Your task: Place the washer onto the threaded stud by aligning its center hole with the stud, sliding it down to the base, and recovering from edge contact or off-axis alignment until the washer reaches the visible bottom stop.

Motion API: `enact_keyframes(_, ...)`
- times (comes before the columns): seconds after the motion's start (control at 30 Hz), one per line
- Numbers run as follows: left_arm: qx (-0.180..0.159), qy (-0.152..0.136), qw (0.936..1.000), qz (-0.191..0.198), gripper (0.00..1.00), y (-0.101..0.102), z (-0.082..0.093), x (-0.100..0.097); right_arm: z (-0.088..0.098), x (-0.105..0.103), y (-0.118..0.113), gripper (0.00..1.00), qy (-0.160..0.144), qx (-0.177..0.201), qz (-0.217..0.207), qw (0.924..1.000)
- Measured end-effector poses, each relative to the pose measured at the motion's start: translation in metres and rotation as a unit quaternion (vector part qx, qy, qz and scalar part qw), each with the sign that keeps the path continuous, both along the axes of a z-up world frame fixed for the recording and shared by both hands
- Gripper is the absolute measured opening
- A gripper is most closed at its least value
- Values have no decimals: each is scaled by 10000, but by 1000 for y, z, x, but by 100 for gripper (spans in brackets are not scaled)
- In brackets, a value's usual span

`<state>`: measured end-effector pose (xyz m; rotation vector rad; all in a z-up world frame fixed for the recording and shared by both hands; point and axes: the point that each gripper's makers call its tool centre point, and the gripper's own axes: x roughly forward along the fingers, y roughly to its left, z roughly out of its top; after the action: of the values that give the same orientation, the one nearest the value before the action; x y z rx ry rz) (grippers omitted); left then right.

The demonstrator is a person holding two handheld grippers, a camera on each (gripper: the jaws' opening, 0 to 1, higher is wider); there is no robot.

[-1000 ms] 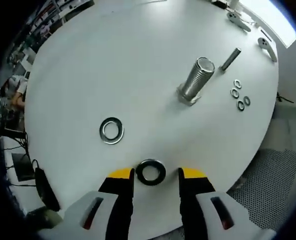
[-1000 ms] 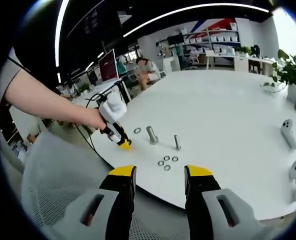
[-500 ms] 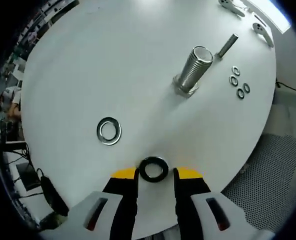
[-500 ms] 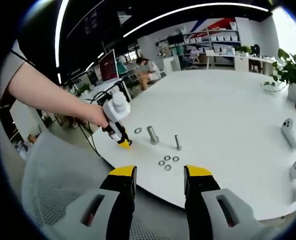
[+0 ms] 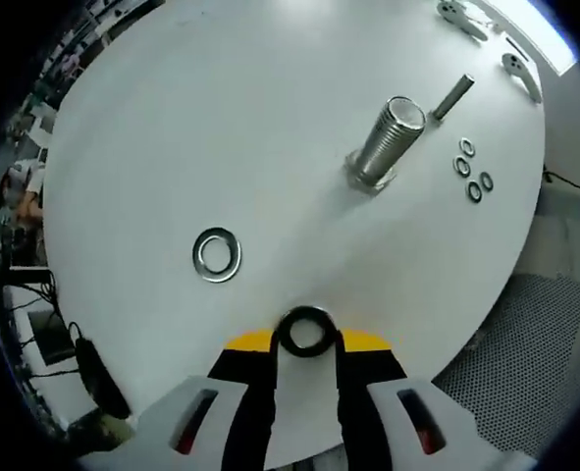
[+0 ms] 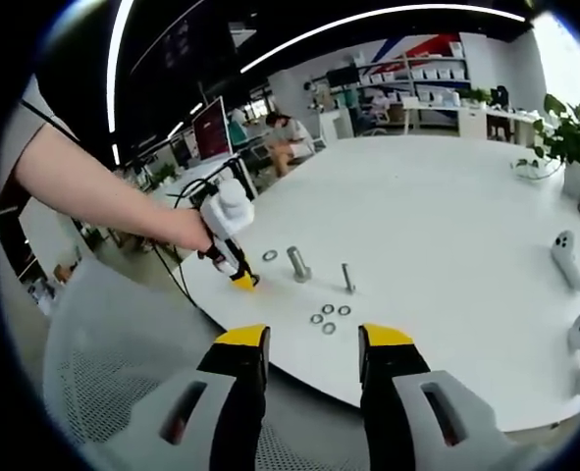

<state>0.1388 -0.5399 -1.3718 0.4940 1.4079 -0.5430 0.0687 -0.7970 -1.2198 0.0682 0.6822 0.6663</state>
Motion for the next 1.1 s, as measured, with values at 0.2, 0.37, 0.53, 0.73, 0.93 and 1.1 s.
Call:
enact_keyframes(0.2, -103, -82, 9999, 93, 20, 0, 1, 1, -1, 0, -1, 37, 30, -30, -8, 10000)
enact_keyframes(0.37, -81, -104, 9999, -26, 19, -1, 1, 3, 0, -1, 0, 37, 20, -7, 7, 10000)
enact_keyframes(0.53, 7, -56, 9993, -358, 19, -6, 1, 1, -1, -2, 1, 37, 33, -37, 69, 10000)
enact_keyframes(0.73, 55, -48, 9984, -561, 19, -11, 1, 4, -1, -1, -1, 37, 24, -22, 21, 10000)
enact_keyframes(0.93, -52, -112, 9983, -570, 19, -16, 6, 5, -1, -1, -1, 37, 27, -35, 11, 10000)
enact_keyframes(1.1, -166, -189, 9972, -701, 19, -22, 15, 9, -1, 0, -2, 37, 33, -39, -15, 10000)
